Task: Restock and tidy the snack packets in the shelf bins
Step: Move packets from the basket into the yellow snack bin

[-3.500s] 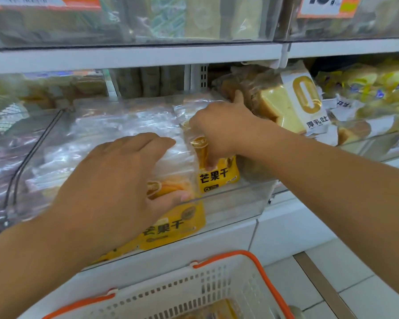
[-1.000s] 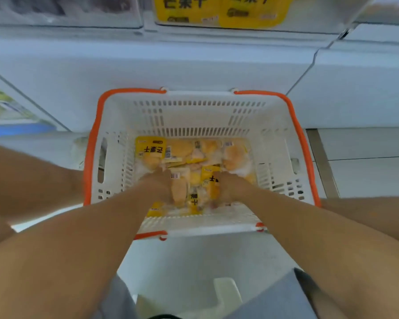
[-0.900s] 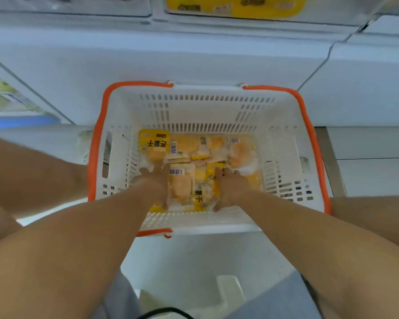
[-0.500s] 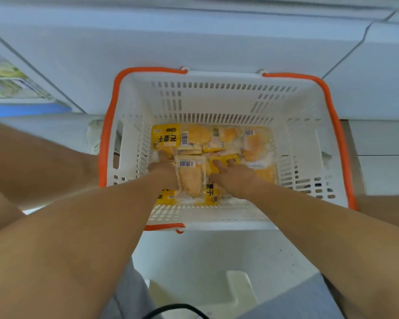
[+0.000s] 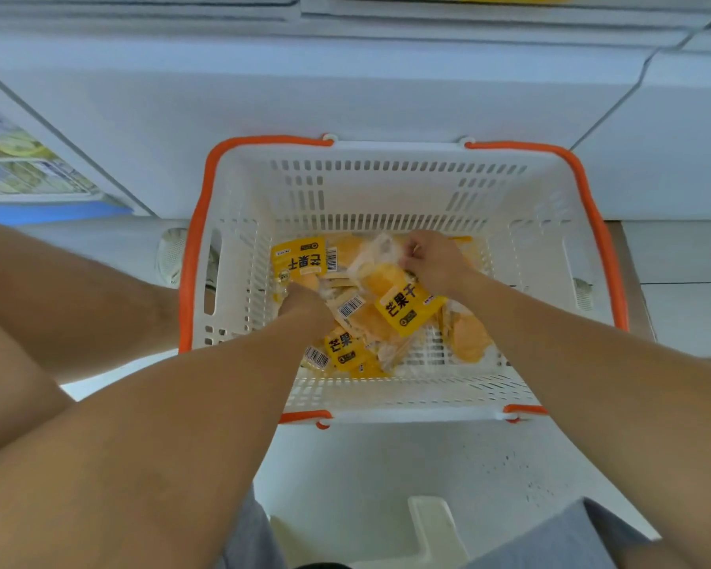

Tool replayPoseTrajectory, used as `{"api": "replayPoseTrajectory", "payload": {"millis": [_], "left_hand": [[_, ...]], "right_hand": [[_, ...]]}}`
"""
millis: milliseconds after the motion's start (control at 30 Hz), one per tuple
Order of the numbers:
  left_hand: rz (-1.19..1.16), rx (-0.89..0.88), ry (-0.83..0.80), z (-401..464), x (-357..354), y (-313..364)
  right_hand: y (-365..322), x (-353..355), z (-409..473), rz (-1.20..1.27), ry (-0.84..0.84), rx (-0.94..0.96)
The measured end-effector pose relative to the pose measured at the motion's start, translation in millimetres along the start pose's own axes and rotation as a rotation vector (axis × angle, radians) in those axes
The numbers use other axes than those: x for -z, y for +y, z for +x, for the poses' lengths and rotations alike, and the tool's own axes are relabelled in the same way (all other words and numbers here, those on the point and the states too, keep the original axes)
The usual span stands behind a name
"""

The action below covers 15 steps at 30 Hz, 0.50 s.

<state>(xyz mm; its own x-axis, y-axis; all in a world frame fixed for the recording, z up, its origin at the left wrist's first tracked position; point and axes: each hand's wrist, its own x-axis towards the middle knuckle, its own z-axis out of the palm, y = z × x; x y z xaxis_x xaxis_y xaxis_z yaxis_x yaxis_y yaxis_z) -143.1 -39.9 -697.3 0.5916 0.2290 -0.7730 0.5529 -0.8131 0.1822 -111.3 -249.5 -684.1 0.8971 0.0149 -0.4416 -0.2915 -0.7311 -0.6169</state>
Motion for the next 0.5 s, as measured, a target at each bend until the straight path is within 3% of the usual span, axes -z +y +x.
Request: {"api": "replayPoseTrajectory", "payload": {"millis": [100,200,333,400,500], "left_hand": [[0.073,0.024,-0.268,-10.4,-7.3,-6.2],[-0.262,0.12,-0.451,-8.3,-6.4,-7.8],[-0.631,0.213,-0.474,-1.4,-0.4,-2.8],[-0.692,0.189,-0.5,-4.7,-1.1,1.8],[-0.687,0.116,-0.547,-7.4,-4.3,10.4]], "right_hand": [[15.6,-2.0,-0.4,0.263,-0.029,-0.271],[27.4,-12.2,-13.7,0.411,-0.189,-0.459],[31.4,-27.0,-21.0,0.176,-0.326,-0.374],[28.1,-33.5,-18.4,0.072,-0.359,-0.348],[24.7,-38.2,-17.2,0.16,-0.341,-0.404]]}}
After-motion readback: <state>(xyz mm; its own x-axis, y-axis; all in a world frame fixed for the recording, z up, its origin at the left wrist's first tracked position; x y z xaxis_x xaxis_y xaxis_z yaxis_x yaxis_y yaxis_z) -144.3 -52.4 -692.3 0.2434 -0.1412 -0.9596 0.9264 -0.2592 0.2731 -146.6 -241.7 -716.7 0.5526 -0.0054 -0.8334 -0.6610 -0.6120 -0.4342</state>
